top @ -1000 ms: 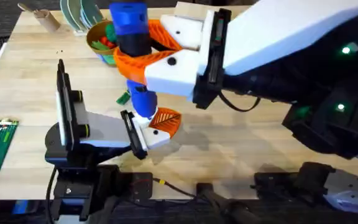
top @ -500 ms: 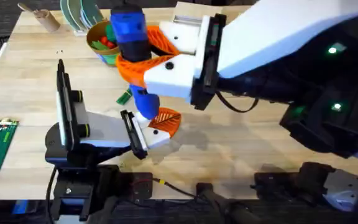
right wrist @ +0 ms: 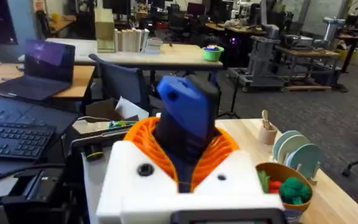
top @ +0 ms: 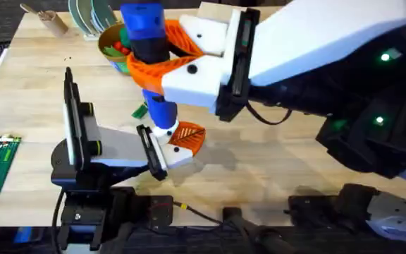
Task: Pick up the gripper from the table and insert it into the empty holder that is missing its gripper. Then pick up a screw, insert it into the mounting hole, and use the screwdriver to tighten it. Finally, clean up the table by picking up the vegetable and placing it into the bucket.
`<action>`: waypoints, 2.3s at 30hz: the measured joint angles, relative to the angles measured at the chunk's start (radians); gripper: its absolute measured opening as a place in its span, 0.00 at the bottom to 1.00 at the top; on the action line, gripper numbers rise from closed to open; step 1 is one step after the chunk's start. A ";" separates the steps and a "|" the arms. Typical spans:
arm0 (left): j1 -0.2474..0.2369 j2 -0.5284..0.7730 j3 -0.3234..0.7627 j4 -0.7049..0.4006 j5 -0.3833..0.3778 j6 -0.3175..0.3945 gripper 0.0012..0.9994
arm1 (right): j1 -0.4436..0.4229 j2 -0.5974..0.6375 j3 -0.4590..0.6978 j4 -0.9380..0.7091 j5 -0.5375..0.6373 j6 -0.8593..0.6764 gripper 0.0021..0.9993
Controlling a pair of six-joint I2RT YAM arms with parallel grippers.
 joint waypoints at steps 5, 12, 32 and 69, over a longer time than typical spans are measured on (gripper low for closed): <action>0.000 0.000 0.000 0.000 0.000 0.000 0.00 | 0.000 0.000 0.000 -0.017 0.000 -0.001 0.08; 0.000 0.000 0.000 0.000 0.000 0.000 0.00 | 0.000 0.001 0.000 -0.024 0.000 0.000 0.07; 0.000 0.000 0.000 0.000 0.000 -0.003 0.00 | 0.000 0.025 0.000 -0.014 0.002 0.004 0.07; 0.000 0.000 0.000 0.000 0.000 -0.004 0.00 | -0.001 0.013 0.000 -0.026 0.000 0.029 0.06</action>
